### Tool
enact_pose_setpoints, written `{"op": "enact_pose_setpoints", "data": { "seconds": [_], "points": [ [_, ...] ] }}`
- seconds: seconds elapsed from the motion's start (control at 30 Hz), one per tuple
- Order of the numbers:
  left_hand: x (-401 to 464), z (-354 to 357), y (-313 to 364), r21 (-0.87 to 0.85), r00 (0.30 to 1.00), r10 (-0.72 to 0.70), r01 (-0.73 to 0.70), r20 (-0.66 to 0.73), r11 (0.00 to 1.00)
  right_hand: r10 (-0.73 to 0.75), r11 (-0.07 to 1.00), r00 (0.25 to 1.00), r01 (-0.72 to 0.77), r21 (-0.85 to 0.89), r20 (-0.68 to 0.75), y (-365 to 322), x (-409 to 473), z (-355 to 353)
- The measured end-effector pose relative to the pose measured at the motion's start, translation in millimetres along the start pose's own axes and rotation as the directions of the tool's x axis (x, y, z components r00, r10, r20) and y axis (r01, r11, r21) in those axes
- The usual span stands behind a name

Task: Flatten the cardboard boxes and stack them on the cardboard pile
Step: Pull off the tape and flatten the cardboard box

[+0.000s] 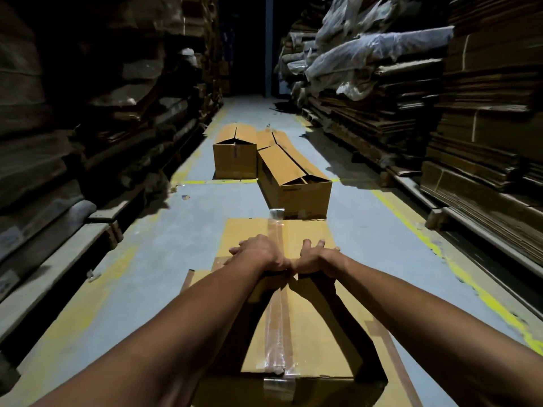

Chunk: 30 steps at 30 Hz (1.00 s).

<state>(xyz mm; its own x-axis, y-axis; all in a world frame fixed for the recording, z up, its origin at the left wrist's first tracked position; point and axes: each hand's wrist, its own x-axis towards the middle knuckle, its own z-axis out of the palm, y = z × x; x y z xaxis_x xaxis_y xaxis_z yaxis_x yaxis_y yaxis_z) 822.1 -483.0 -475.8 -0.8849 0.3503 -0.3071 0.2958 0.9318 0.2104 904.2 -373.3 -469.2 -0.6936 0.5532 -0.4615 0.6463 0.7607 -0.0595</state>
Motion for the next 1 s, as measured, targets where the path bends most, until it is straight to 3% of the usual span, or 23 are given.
{"op": "enact_pose_setpoints", "data": {
  "seconds": [0.1, 0.23, 0.53, 0.63, 0.7, 0.77, 0.8, 0.87, 0.93, 1.0],
  "points": [
    [-24.3, -14.2, 10.6, 0.116, 0.959, 0.257, -0.243, -0.118, 0.963, -0.030, 0.999, 1.000, 0.030, -0.044, -0.005, 1.6, 5.0, 7.4],
    [-41.8, -30.6, 18.2, 0.301, 0.902, 0.393, -0.331, -0.177, 0.894, -0.041, 0.998, 0.999, 0.041, -0.044, 0.000, 5.3, 10.5, 11.3],
    [-50.1, -104.2, -28.4, 0.139, 0.907, 0.286, -0.255, -0.309, 0.957, 0.059, 0.994, 0.998, -0.057, 0.098, -0.021, -5.3, 6.0, 25.6],
    [-54.8, -98.5, -33.5, 0.062, 0.965, 0.169, -0.160, -0.200, 0.985, 0.073, 0.996, 0.996, -0.071, 0.050, -0.048, -19.4, -7.6, 24.3],
    [-59.2, -99.7, -32.2, -0.007, 0.998, 0.060, -0.060, 0.007, 0.998, 0.076, 0.993, 0.997, -0.073, 0.089, -0.025, -28.1, -3.8, 23.8],
    [-62.3, -108.6, -31.0, -0.012, 0.964, -0.004, 0.007, 0.265, 1.000, -0.005, 0.992, 1.000, 0.009, 0.123, -0.029, -32.6, 2.5, 18.5],
    [-62.3, -113.9, -31.3, -0.010, 0.947, -0.003, 0.006, 0.321, 1.000, -0.052, 0.991, 0.998, 0.058, 0.120, -0.046, -34.0, 1.7, 15.0],
    [-64.9, -125.4, -31.9, -0.018, 0.951, 0.027, -0.022, 0.307, 1.000, -0.095, 0.985, 0.992, 0.106, 0.134, -0.089, -35.8, -6.6, 5.6],
    [-64.1, -133.6, -35.1, -0.021, 0.975, 0.097, -0.095, 0.201, 0.995, -0.113, 0.982, 0.985, 0.131, 0.139, -0.133, -36.2, -17.5, -3.0],
    [-58.7, -139.7, -38.6, -0.064, 0.984, 0.147, -0.141, 0.102, 0.988, -0.168, 0.985, 0.970, 0.173, 0.016, -0.174, -33.2, -23.8, -10.1]
  ]
}}
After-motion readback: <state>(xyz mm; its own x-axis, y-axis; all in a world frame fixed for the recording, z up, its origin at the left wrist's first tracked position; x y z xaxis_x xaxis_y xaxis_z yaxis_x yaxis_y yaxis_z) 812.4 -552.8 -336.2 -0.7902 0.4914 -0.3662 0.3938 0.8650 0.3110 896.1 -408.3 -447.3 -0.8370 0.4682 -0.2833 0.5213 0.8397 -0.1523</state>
